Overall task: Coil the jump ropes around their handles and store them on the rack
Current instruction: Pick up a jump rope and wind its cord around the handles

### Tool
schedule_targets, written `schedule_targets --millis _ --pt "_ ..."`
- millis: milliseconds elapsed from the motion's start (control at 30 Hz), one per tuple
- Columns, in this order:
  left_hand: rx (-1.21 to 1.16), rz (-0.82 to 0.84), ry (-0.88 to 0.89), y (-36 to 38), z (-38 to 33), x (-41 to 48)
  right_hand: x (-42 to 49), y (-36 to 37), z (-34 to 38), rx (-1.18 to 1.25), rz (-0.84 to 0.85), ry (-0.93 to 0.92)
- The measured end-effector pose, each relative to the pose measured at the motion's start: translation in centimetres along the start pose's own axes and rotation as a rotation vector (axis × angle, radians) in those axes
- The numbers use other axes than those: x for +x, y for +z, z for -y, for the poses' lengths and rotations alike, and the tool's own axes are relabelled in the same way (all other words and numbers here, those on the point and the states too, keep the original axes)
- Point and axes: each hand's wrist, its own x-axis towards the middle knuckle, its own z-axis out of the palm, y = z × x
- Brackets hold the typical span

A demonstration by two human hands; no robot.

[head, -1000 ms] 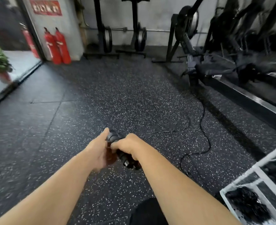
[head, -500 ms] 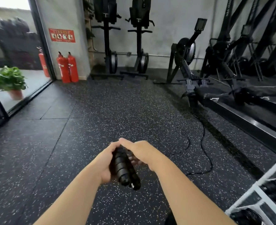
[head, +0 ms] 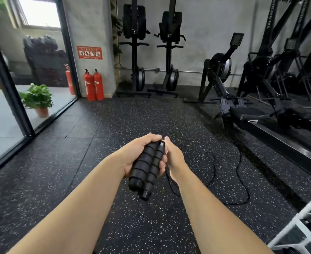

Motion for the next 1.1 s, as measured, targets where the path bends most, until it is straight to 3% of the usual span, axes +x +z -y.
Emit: schedule_targets --millis 67,200,400,500,633,767,933,1000,1100 --pt "0.021 0.018 0.028 0.9 -1.1 -0.8 -0.2 -0.1 0.3 -0.038 0.015 -0.041" --pt "-0.005 0.018 0.086 2.7 -3.5 -2.5 -0.4 -1.5 -1.9 -0.404 -0.076 -0.028" --pt "-0.029 -0.093 0.342 2.8 -7.8 -4.7 -2.0 -4.6 -7.9 -0.696 -0.092 0.143" --pt "-0.071 -0.255 0.444 1.3 -8.9 -5.0 -3.3 -6.1 -8.9 -0.761 -0.111 0.219" --pt "0.018 -0.375 0.364 -0.7 -7.3 -4.5 -2.9 -6.2 -6.5 -0.674 -0.102 0.146" --pt "0.109 -0.432 0.196 -0.8 -3.4 -2.5 -1.6 -4.0 -1.3 -0.655 0.01 0.025" --pt "0.039 -0.389 0.172 0.7 -0.9 -0.3 -1.4 -1.2 3.9 -0.646 0.41 0.03" --pt "-0.016 -0.423 0.236 0.8 -1.3 0.2 -0.8 -1.2 5.0 -0.715 0.434 0.011" --pt "-0.082 -0.545 0.317 -0.2 -2.4 0.1 0.1 -2.7 5.7 -0.952 0.329 -0.009"
